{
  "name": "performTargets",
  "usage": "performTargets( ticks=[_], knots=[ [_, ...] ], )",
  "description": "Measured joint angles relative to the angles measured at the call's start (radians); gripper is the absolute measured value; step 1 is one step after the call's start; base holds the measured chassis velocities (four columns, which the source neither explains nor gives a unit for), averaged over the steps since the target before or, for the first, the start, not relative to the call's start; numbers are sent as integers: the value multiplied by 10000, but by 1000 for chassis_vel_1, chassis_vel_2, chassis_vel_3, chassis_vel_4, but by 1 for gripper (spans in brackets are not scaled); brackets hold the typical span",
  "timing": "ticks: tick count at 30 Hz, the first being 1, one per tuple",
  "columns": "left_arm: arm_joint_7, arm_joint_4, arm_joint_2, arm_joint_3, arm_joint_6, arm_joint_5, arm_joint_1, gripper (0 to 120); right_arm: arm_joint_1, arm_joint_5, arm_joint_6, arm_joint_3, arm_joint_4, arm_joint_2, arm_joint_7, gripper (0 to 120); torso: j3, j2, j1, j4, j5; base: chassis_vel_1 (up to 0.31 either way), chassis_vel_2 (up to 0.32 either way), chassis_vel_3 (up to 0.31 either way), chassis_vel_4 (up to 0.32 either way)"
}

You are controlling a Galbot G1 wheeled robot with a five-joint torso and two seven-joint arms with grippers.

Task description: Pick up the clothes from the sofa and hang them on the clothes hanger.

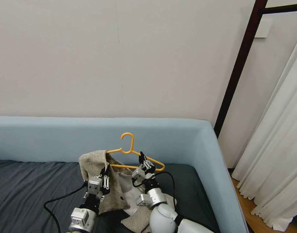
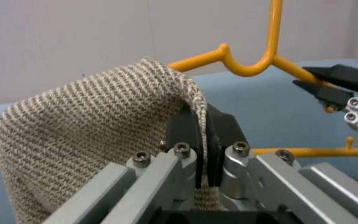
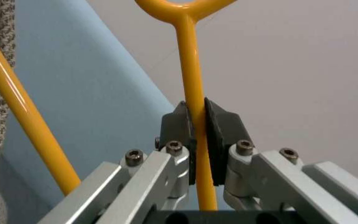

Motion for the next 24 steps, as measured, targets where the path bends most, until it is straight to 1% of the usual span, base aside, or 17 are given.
performTargets(
  ticks=[6, 10, 14, 18, 24],
  knots=[
    [-13, -200, -24, 2, 12, -72, -48, 0, -43, -285, 119, -104, -310, 85, 0, 5, 0, 0, 0, 0, 1, 0, 0, 0, 0],
    [-5, -136, -24, 49, 6, -24, 3, 0, -66, -360, 220, -116, -424, 155, 0, 5, 0, 0, 0, 0, 2, 0, 0, 0, 0],
    [9, 92, -51, 184, -65, 131, 41, 0, -61, -198, 430, -104, -379, 257, 14, 5, 0, 0, 0, 0, 0, 0, 0, 0, 0],
    [26, 265, -100, 289, -119, 241, 42, 0, -11, 268, 769, 29, -203, 350, 152, 5, 0, 0, 0, 1, 0, 0, 0, 0, 0],
    [25, 449, -125, 189, -240, 386, 32, 0, -22, 641, 856, 281, -49, 240, 293, 5, 0, 0, 0, 1, 1, 0, 0, 0, 0]
  ],
)
